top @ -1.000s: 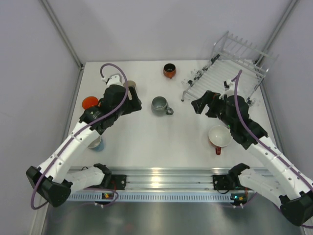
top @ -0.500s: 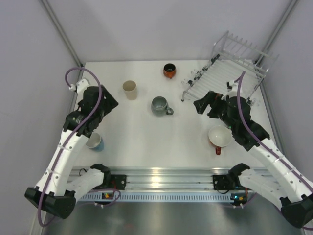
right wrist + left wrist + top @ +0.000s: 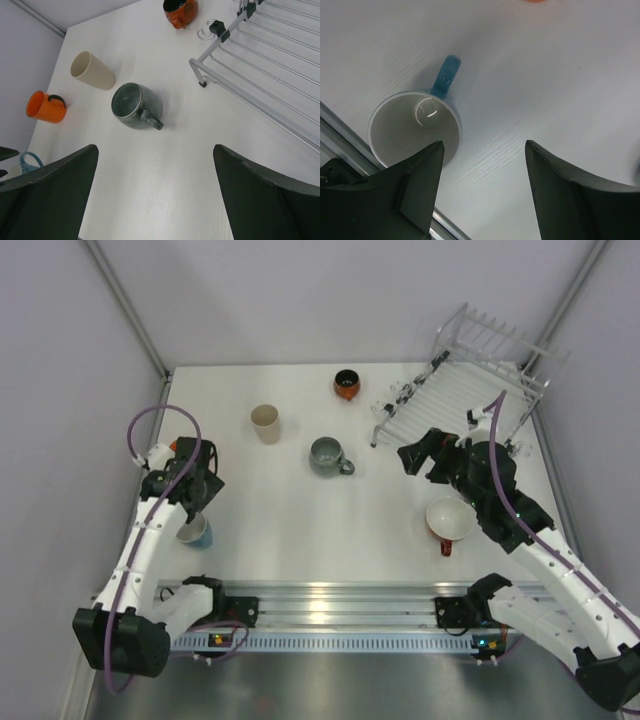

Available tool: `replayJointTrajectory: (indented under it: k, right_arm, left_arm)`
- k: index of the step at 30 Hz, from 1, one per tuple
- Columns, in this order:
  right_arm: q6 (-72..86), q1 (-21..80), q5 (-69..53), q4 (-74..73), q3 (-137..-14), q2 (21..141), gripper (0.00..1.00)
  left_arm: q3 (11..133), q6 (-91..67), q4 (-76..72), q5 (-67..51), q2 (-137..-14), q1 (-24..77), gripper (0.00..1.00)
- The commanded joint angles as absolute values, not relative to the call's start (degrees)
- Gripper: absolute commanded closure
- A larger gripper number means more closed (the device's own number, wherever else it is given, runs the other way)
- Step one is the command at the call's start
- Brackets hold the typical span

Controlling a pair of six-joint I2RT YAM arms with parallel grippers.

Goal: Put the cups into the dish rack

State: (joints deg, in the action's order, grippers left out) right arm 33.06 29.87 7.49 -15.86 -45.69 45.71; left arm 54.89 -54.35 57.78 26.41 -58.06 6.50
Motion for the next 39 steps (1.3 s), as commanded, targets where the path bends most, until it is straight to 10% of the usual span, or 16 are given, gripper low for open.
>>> replayJointTrajectory:
  k: [1,23,32,39]
  right_arm:
    - [32.3,30.5,8.8,-14.2,-45.8,45.8,0.01]
    - [32.0,30.5,7.8,-16.5,-48.3,48.8,0.01]
    - [31.9,30.4,6.9,-16.2,-48.4,48.5,0.01]
    - [29.8,30.5,3.4,-14.1,-47.6,47.7,0.01]
  left_arm:
    - [53.0,-57.4,59.9,26.6,-58.8,5.5,0.29]
    - [46.0,-63.4,58.8,29.5,-63.3,5.4,0.48]
    - [46.3,-62.4,56.9,29.5,-65.2,5.4,0.98]
    - [48.7,-60.4,56.9,29.0,-61.2,5.4,1.0]
